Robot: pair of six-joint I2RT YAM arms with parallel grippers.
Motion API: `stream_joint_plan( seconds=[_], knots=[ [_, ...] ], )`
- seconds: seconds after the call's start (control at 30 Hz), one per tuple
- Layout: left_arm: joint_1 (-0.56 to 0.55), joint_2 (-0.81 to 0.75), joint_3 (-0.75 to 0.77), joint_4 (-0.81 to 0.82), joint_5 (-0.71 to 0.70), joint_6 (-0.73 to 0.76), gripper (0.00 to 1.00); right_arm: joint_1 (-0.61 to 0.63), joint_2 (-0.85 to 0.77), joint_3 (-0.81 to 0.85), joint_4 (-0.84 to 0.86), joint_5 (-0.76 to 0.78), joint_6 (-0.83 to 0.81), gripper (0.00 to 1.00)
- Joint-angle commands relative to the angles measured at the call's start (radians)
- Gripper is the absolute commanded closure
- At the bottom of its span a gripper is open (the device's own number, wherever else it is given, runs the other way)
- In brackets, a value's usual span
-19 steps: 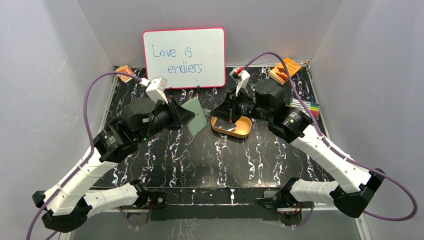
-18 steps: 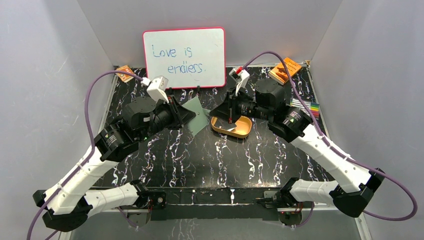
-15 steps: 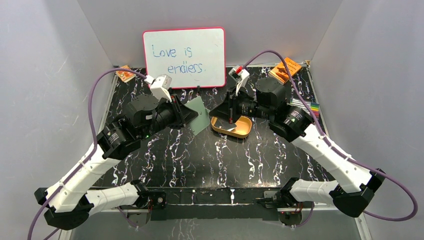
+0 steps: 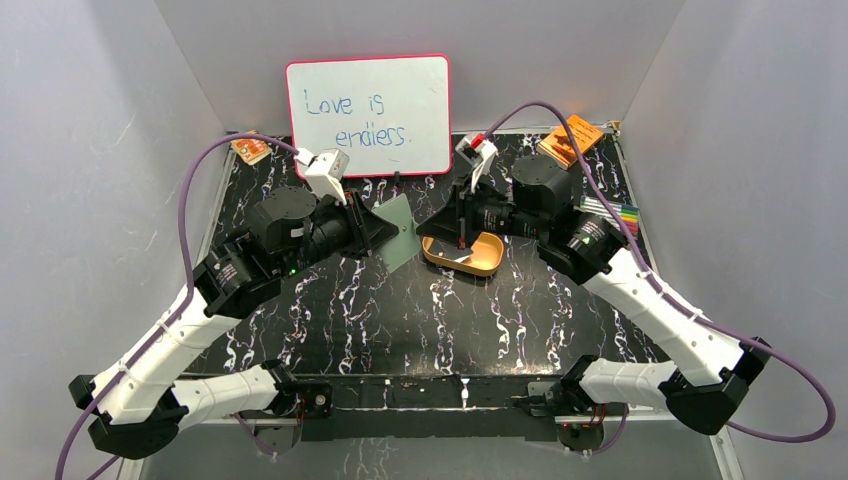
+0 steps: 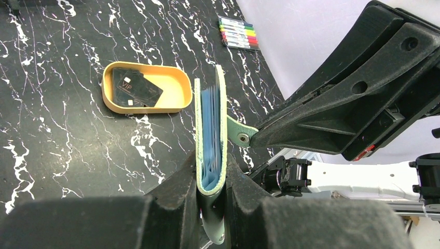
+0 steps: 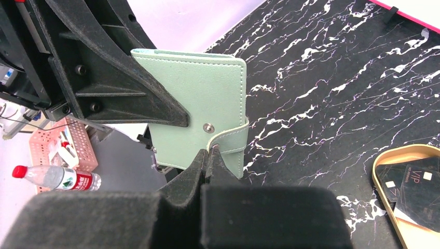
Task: Put the credit cards into the card holder
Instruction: Close the card holder.
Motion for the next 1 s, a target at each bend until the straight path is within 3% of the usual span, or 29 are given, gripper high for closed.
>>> stream_joint_plan(
  seconds=[0.0, 0.97],
  knots=[
    [0.003, -0.012, 0.019, 0.003, 0.007, 0.016, 1.00, 0.000, -0.044, 0.008, 0.080, -0.021, -0.014, 1.00],
    [0.002, -0.078, -0.030, 0.019, -0.020, -0.029, 1.00, 0.001, -0.077, -0.045, 0.145, -0.037, -0.026, 1.00]
  ],
)
